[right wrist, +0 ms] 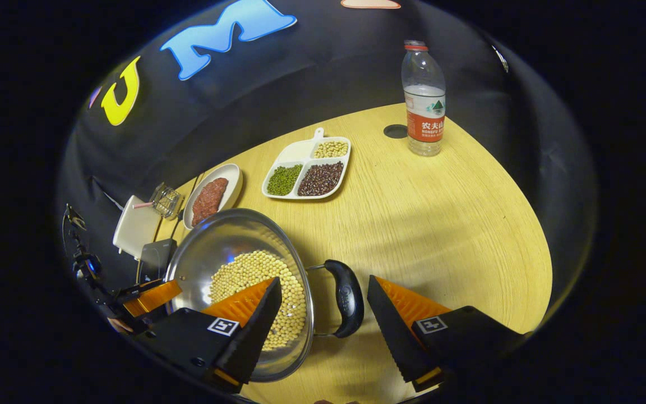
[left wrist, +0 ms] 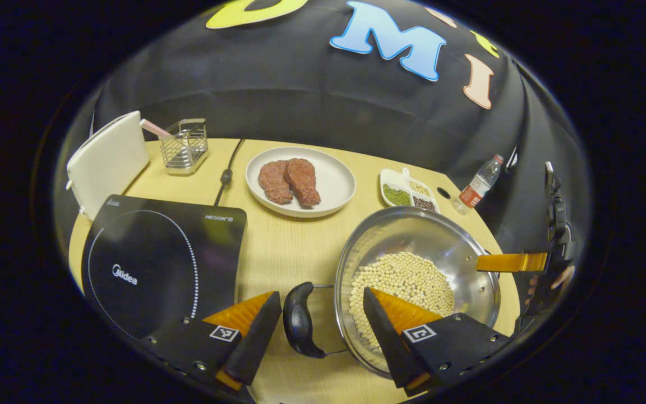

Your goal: First push the handle of the pot to place it horizontally, then grasp the pot with both hands and set it on the induction cooktop.

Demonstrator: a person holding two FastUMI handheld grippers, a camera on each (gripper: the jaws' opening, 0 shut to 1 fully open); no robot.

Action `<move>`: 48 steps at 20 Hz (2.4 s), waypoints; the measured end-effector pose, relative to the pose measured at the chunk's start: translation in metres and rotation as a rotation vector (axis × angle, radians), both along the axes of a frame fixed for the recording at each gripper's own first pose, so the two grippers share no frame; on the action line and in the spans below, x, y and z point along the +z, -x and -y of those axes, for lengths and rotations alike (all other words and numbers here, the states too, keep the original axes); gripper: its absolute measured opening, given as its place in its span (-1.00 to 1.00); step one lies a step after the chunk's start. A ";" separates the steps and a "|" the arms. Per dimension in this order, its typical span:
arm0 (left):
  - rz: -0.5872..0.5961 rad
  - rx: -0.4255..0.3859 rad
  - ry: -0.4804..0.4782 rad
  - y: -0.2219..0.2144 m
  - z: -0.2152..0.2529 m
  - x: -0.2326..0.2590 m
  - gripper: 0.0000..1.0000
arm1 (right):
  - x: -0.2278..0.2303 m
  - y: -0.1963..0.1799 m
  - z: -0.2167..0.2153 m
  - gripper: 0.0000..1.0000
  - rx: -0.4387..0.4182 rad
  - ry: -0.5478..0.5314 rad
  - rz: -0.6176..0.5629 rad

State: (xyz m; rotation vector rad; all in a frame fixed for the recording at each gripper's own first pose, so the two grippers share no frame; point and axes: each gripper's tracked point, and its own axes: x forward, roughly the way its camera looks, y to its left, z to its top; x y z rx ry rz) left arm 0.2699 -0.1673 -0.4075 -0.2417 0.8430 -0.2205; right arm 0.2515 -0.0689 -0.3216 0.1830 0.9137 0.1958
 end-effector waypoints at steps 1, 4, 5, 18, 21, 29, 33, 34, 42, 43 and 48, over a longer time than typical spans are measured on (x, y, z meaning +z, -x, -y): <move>-0.013 0.004 0.012 -0.002 0.001 -0.007 0.76 | -0.005 -0.003 -0.001 0.96 0.002 0.005 0.004; -0.027 0.013 0.046 -0.004 0.003 -0.017 0.80 | -0.018 -0.005 -0.007 0.96 -0.005 0.004 0.004; -0.017 0.008 0.041 -0.006 0.002 -0.018 0.76 | -0.021 -0.007 -0.008 0.93 -0.010 0.001 0.008; -0.025 0.015 0.002 -0.012 0.002 -0.025 0.13 | -0.032 -0.001 -0.003 0.17 -0.027 0.014 0.046; -0.026 -0.001 -0.004 -0.009 0.004 -0.023 0.10 | -0.035 0.006 -0.002 0.15 -0.025 0.024 0.039; -0.033 -0.044 0.018 0.041 0.011 0.015 0.09 | -0.003 0.061 0.012 0.10 -0.055 0.034 0.018; -0.069 -0.051 0.043 0.087 0.003 0.028 0.09 | 0.007 0.107 0.012 0.10 -0.059 0.057 -0.016; -0.072 -0.051 0.044 0.097 -0.001 0.033 0.09 | 0.011 0.119 0.010 0.10 -0.056 0.057 -0.025; -0.051 -0.015 0.047 0.148 -0.061 0.076 0.09 | 0.040 0.168 -0.037 0.10 -0.013 0.050 -0.029; -0.042 -0.011 0.047 0.148 -0.072 0.080 0.09 | 0.045 0.171 -0.047 0.14 -0.008 0.047 -0.022; 0.001 0.017 0.044 0.154 -0.136 0.101 0.09 | 0.063 0.181 -0.104 0.08 0.028 0.027 0.013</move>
